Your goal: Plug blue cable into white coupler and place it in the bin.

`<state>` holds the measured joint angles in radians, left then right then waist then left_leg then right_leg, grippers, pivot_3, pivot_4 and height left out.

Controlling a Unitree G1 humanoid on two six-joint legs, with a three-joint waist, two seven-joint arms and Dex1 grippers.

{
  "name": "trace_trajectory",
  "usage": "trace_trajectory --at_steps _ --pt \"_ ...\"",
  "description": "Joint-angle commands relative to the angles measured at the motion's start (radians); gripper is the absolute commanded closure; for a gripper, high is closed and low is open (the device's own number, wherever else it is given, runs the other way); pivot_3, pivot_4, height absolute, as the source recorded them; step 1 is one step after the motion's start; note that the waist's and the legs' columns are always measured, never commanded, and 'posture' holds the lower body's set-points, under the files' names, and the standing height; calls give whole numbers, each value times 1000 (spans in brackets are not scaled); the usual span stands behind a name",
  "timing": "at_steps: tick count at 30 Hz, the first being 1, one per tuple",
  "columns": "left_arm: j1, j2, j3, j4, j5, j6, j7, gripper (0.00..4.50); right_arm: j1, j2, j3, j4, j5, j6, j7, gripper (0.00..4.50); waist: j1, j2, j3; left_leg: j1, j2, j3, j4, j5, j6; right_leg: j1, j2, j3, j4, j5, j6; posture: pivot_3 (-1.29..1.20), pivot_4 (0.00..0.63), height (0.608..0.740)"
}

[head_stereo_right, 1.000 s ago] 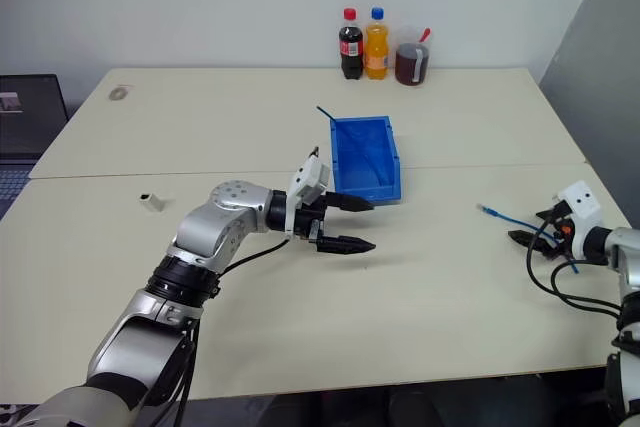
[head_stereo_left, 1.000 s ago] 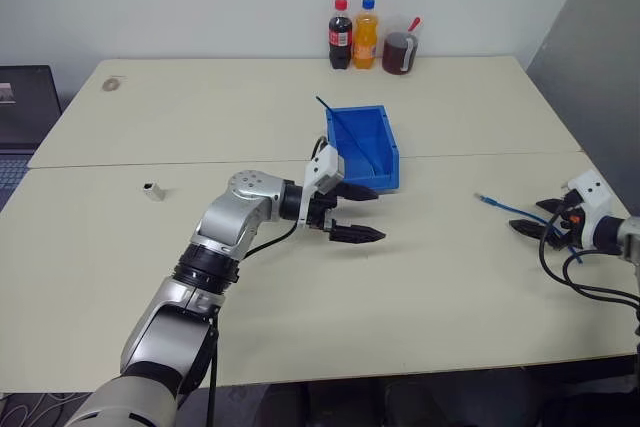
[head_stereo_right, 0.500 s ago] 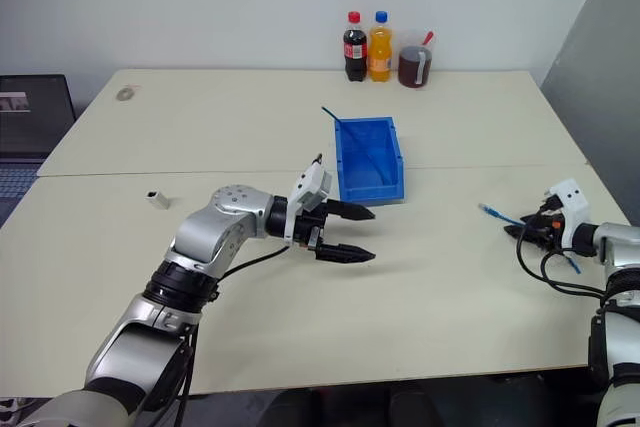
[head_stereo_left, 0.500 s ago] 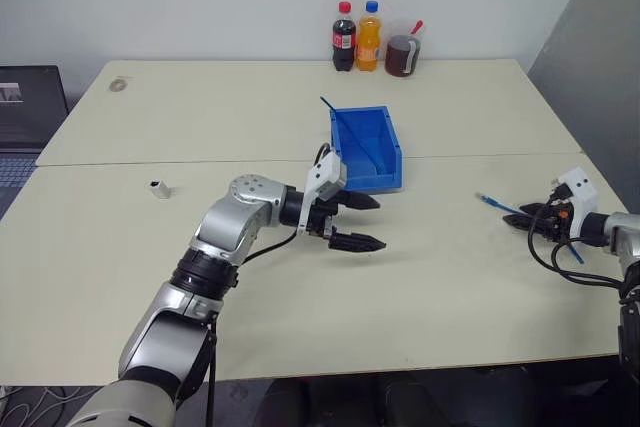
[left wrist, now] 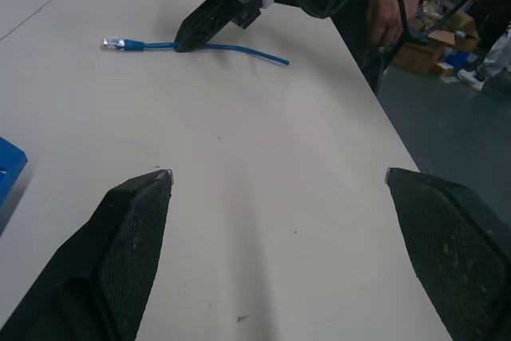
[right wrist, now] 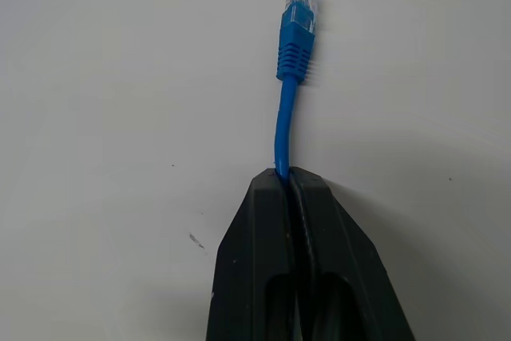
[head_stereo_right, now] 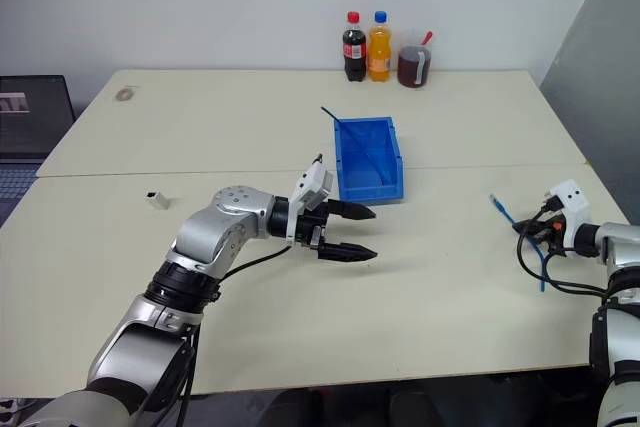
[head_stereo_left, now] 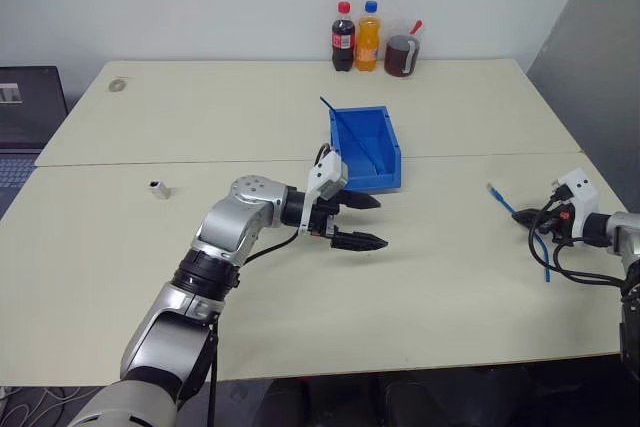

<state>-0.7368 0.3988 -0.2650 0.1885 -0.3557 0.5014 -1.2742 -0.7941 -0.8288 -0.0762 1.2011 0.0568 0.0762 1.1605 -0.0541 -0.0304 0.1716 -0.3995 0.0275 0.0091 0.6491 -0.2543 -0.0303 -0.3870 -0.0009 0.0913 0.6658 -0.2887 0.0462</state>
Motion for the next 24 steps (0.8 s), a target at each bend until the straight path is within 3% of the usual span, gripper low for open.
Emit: trace_trajectory --at_steps 1,5,8,11,14,17,20,24 --pt "29 27 62 -77 -32 18 32 0 60 -13 9 -92 5 4 75 4435 0 0 0 0 0 0 0 0 0 0 0 0 0 0 0 0 150 740" --pt "113 114 146 -202 -62 70 73 0 211 -9 21 -472 61 54 145 4435 -5 0 0 0 2 -1 0 0 0 0 0 0 1 0 0 0 150 740" --pt "295 252 241 -348 -72 84 86 0 320 21 89 -879 85 90 152 4435 -12 2 0 0 2 -2 -1 0 0 -3 0 0 5 0 0 0 150 740" --pt "469 319 330 -461 -85 89 133 0 316 65 198 -1025 6 -2 134 4435 -25 2 2 4 2 -3 -1 0 0 -3 -1 3 9 -1 -1 0 150 740" --pt "806 329 493 -669 -97 84 196 0 221 139 341 -971 -158 -220 59 4435 -32 2 3 5 1 -6 1 1 -2 -2 -1 1 14 -1 -2 0 150 740" --pt "1044 239 588 -862 -121 70 307 0 114 241 431 -821 -256 -376 -33 4435 -30 -4 6 9 2 -1 1 1 -2 0 -3 3 14 -1 -2 0 150 740" --pt "1231 89 593 -1001 -69 14 470 0 9 353 507 -617 -359 -512 -162 4435 -11 -4 8 6 3 -6 10 2 -3 -2 -5 1 15 -1 -4 0 150 740" --pt "1416 -88 505 -1105 -17 -17 649 0 -89 457 586 -403 -460 -656 -290 4435 -1 -6 7 6 1 -4 13 2 -3 3 -6 3 14 0 -6 0 150 740"
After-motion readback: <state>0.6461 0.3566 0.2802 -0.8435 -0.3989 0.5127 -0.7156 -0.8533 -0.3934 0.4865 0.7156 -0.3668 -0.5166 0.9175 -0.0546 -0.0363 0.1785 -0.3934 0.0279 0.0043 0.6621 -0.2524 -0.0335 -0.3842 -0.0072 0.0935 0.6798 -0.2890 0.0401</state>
